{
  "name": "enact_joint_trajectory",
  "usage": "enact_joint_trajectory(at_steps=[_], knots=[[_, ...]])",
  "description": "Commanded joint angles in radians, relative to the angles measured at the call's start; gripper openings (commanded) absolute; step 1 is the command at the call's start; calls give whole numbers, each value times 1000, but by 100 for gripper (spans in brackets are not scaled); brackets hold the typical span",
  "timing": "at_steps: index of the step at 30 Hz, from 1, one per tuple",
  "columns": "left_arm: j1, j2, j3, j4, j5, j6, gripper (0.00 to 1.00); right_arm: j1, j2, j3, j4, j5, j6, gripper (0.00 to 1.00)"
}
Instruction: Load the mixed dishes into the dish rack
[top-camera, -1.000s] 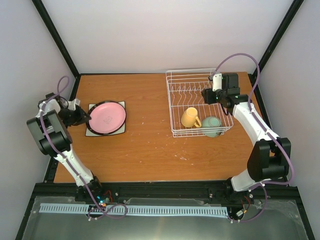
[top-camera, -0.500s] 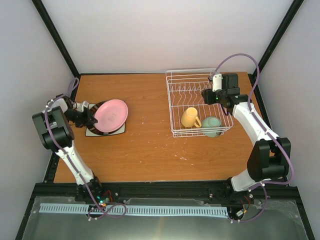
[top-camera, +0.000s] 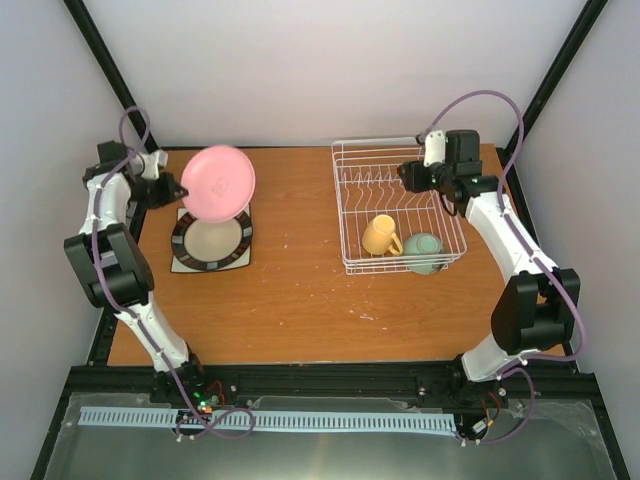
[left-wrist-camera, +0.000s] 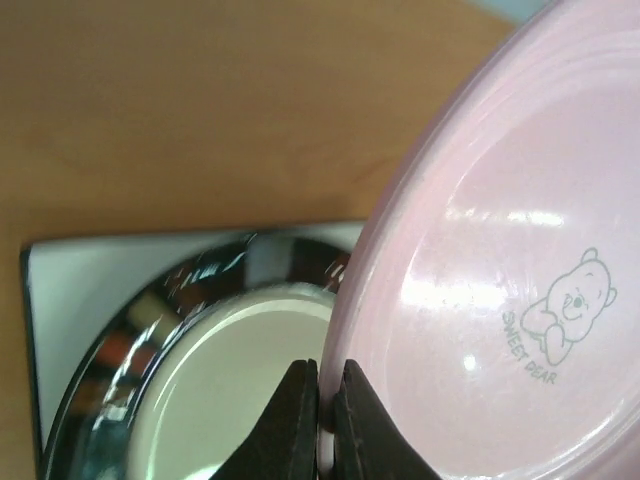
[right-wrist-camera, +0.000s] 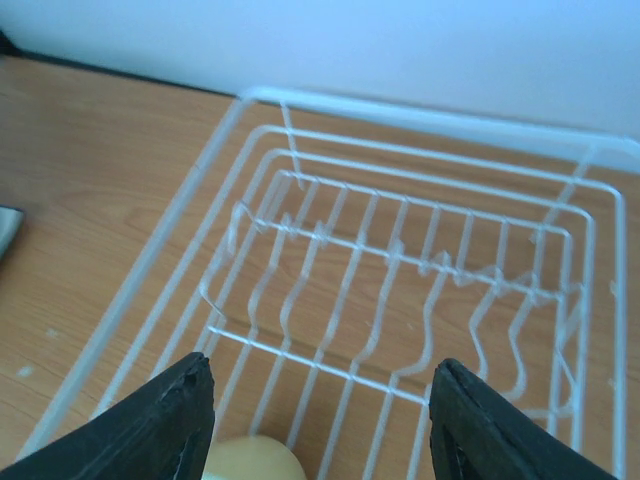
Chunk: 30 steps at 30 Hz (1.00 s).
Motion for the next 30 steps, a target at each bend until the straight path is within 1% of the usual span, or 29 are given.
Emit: enact_joint_trajectory(at_steps=[1,4,6,7,9,11,14,16,21,26,30], knots=[[-105,-103,113,155,46,-103,1,5,59,110,29,-207,63,59],[-236,-95,179,244,44,-136,1,61,140,240,-48,-326,53,60],[-286,-52,236,288,101,-185,1,94,182,326,-82,-398,73,61],[-304,-19,273,290,119,-203,1,96,197,355,-85,-433,96,61],[-341,43,374,250,108,-198,1,136,227,406,-110,-499,126,62],[-367,92,444,224,119,-188,1,152,233,410,-102,-540,150,63],[-394,140,504,201,129,-188,1,159,237,420,-100,-591,175,66],[-405,157,514,203,129,-194,1,163,248,445,-131,-613,176,70],[-432,173,519,216,130,-208,1,170,245,448,-138,-585,174,71],[-465,163,513,222,130,-231,1,174,275,471,-159,-468,146,71],[-492,129,453,247,122,-252,1,174,318,511,-146,-471,170,71]])
